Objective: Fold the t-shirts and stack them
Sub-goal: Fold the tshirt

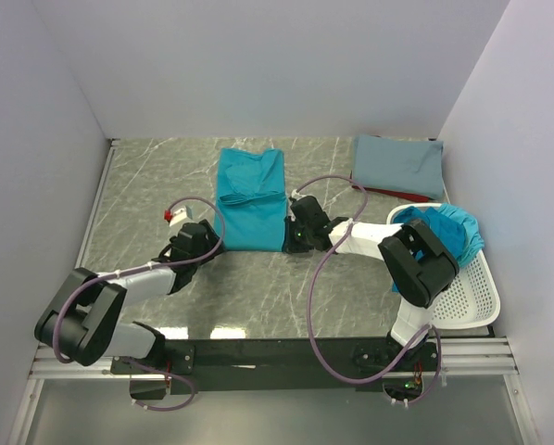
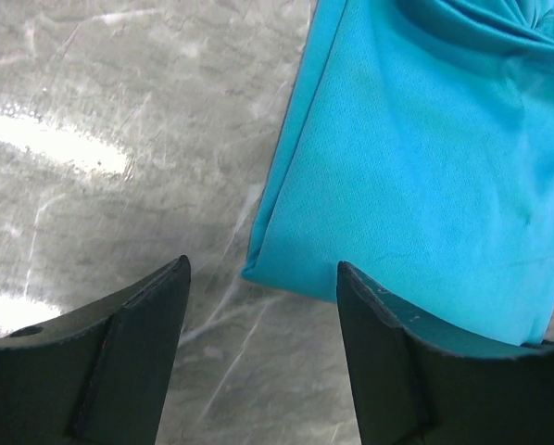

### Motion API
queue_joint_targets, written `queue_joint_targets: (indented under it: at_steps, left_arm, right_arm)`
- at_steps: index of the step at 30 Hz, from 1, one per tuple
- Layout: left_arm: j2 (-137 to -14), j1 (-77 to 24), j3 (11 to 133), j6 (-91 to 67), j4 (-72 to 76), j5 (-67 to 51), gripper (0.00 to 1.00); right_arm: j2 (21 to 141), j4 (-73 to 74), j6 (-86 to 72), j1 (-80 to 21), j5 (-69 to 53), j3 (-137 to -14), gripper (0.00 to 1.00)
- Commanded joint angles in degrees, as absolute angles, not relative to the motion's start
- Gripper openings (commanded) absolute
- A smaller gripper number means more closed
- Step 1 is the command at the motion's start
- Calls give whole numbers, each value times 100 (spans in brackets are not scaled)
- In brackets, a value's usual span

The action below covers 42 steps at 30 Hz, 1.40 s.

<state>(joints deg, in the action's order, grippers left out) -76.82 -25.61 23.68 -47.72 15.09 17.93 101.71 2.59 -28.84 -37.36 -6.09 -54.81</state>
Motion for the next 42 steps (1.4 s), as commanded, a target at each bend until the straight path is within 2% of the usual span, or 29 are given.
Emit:
queue_joint_targets:
  at_steps: [1,4,7,13,20,23,25,26,31,42]
  left_arm:
    - [-7901,-2575,2434,-4790,1388,1793,70]
    - [-7998,-2584,2443,-4781,1424,1784,65]
    - [-8042,-2584,2435,-4781,1450,1767,61]
    - [-8016,-2584,2373,-4808,1441,1767,42]
    - [-8244,-2593,2434,-4904,1398,1626,30]
    - [-8262,-2593,2435,-4939,1345,1635,17]
    - [-8262,-2602,2417,-4948,1371,1609,3]
    - [-8270,-2602,2408,-4940,1388,1600,1]
    - [-8104,-2654,2382,-4931,1345,1626,0]
    - [-6101,-3409,2347,-5264,108,2056,0]
  right_arm:
    - [10265,97,-2865,-3779,-633,-5528,16]
    - [10318,97,-2883,-3771,-659,-5563,9]
    - [10362,123,-2883,-3762,-642,-5607,8]
    - [10380,167,-2874,-3770,-615,-5651,7]
    - [10362,202,-2883,-3770,-598,-5695,5]
    - [10345,185,-2883,-3771,-606,-5687,3]
    - [10336,185,-2883,-3770,-615,-5678,0]
    - [10345,185,-2874,-3762,-607,-5686,0]
    - [10222,246,-2830,-3771,-606,-5634,0]
    - [8808,404,-3067,-4173,-115,-4818,0]
